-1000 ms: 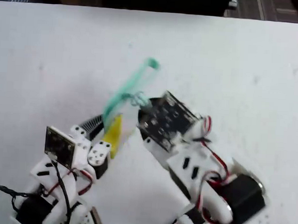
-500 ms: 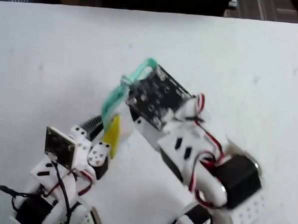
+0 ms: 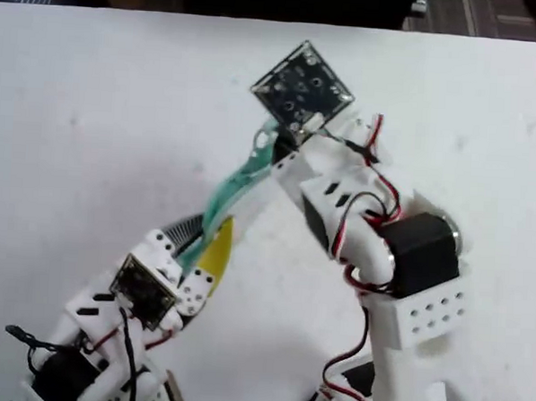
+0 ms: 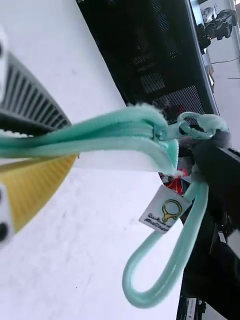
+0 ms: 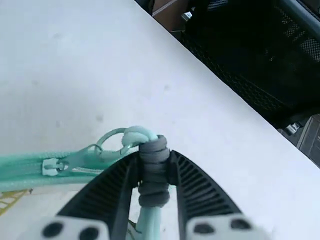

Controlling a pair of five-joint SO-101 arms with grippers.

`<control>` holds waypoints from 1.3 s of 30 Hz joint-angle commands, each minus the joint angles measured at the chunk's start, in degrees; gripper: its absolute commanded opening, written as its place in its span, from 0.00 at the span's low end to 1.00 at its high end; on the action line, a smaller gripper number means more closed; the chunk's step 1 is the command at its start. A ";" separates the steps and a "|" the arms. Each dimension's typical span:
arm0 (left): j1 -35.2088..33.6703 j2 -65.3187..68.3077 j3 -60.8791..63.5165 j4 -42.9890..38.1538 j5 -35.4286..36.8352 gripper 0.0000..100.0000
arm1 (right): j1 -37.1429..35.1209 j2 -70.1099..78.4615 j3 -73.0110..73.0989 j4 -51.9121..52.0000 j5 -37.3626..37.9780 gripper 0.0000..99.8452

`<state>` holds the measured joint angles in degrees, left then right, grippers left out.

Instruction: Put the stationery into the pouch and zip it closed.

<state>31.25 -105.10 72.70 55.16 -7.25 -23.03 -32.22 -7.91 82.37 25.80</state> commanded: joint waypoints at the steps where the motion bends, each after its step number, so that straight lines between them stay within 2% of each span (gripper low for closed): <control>1: 1.10 0.04 0.44 0.79 -0.53 0.02 | 5.49 -1.10 -2.55 -0.13 2.37 0.02; 11: 0.66 0.04 0.44 0.88 -0.62 0.02 | 13.58 -1.45 9.41 -7.87 4.22 0.02; 15: -1.89 0.04 0.26 0.79 -0.35 0.02 | 17.54 -1.10 11.16 -11.21 4.22 0.02; 23: -2.07 0.04 0.26 0.79 -0.35 0.02 | 25.36 2.33 13.54 -18.42 4.22 0.02; 39: -2.07 0.04 0.35 0.79 -0.26 0.02 | 26.51 4.62 13.63 -18.59 3.78 0.02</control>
<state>30.37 -105.10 72.79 55.16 -7.52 -1.23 -27.74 6.68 67.16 29.49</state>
